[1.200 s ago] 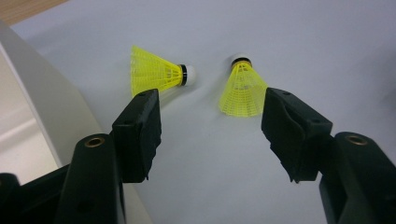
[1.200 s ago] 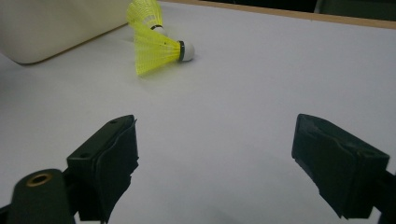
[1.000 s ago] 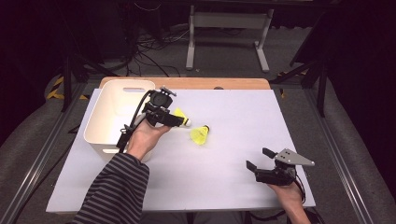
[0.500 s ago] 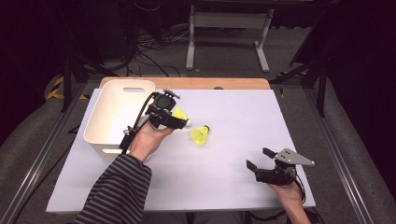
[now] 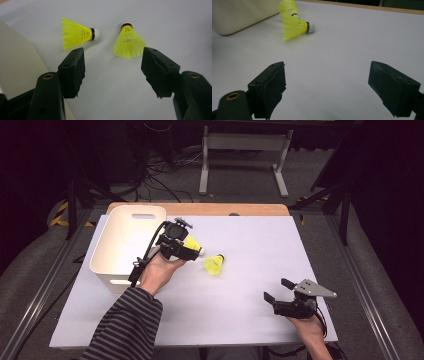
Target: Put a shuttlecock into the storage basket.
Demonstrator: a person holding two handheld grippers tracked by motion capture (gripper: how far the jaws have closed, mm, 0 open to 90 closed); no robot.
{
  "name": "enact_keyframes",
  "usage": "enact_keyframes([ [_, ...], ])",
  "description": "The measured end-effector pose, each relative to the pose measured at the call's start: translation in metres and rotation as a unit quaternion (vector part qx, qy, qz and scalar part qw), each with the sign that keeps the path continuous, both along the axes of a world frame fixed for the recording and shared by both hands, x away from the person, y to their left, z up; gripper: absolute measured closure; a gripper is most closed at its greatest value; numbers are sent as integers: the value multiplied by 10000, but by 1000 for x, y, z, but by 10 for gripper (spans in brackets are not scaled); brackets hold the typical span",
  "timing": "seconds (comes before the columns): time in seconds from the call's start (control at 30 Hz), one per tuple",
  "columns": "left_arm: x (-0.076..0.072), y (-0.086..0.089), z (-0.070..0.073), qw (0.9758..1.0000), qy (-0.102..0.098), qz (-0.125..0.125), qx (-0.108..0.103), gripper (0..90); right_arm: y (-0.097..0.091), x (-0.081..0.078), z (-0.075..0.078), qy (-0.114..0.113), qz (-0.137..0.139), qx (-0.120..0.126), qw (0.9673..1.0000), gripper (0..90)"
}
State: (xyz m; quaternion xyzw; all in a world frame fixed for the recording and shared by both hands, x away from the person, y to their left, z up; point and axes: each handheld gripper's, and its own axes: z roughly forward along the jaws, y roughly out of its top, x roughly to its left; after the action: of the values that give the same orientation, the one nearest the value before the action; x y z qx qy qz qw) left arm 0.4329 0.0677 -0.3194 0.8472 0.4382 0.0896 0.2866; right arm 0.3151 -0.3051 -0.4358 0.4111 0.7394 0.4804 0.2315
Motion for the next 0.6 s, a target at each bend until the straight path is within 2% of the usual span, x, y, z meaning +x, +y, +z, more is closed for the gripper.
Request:
enact_keyframes([
  [0.13,-2,-2,-2,10000,-66,55,-1,361,0,1,0,22,-7,15,10000,147],
  [0.6,2,-15,-20,9998,163,129,73,338,0,0,0,-15,58,32,10000,147],
])
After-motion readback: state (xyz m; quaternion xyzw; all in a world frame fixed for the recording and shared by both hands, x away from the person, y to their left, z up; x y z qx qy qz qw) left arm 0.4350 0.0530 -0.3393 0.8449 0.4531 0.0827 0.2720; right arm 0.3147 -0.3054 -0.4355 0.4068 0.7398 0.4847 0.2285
